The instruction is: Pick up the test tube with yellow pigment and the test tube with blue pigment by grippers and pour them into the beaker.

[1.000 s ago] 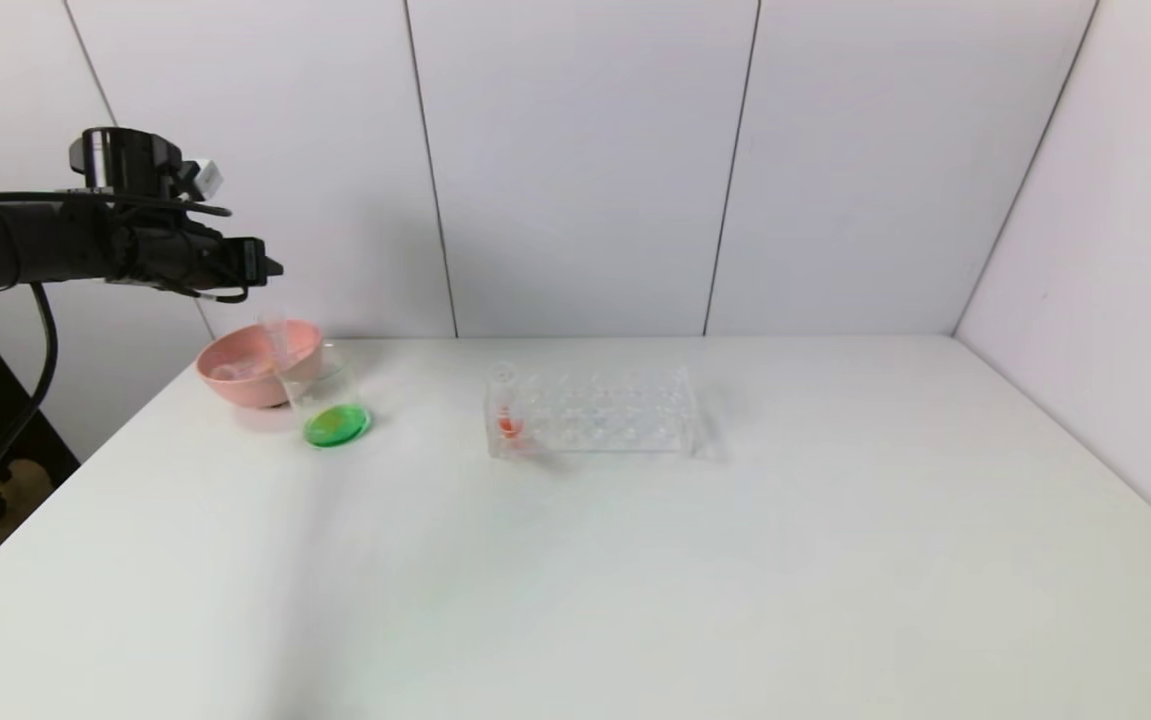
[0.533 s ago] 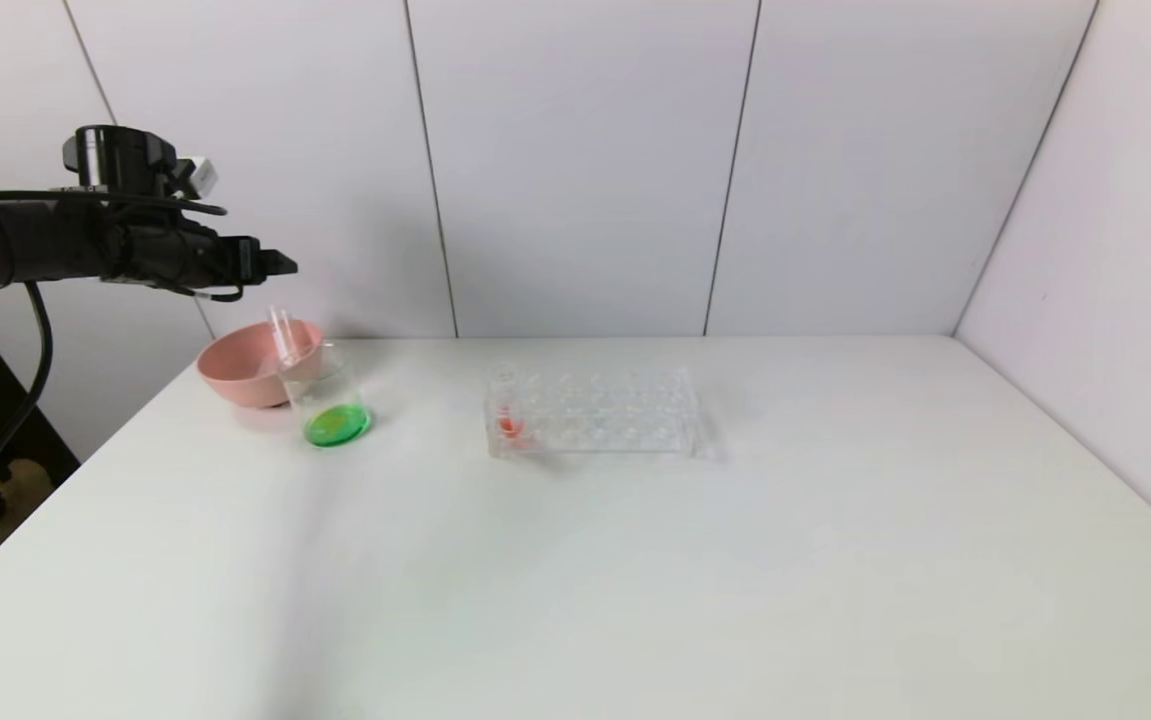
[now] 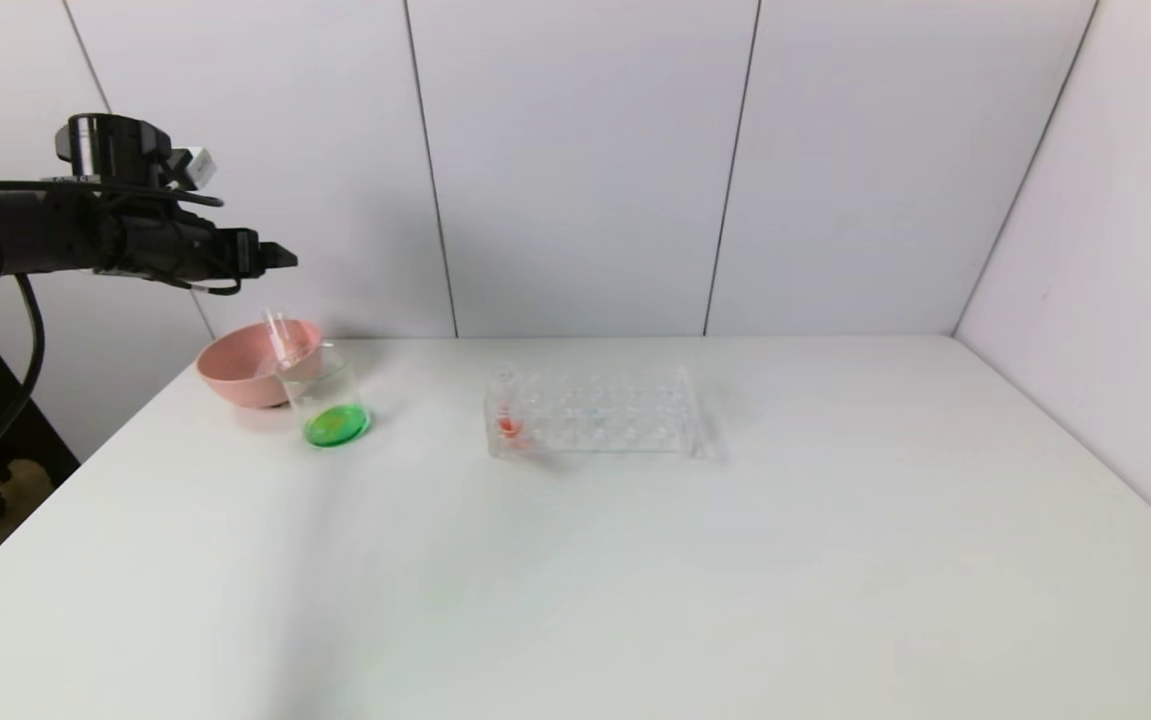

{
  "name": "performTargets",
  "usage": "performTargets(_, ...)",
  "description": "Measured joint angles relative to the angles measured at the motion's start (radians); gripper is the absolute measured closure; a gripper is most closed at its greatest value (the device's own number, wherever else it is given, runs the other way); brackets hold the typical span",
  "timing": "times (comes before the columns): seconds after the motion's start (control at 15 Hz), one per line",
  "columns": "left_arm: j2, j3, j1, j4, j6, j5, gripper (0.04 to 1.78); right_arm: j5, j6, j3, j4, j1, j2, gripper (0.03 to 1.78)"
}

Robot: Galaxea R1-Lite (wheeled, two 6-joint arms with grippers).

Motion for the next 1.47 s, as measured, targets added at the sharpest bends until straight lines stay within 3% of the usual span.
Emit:
performTargets(0.6,-0.203,0.119,-0.023,0.023,0.099,-0.006,0.06,0.0,0.0,0.0,0.0,0.0,0.0,0.1)
performTargets(1.2,-0.546,0.396,-0.043,0.025,0.098,-0.005,0.06,0.0,0.001,0.0,0.0,0.0,0.0,0.1)
performTargets(1.47,-0.76,0.606,-0.05,0.027,0.094,-0.005,0.06,0.0,0.0,0.0,0.0,0.0,0.0,0.1)
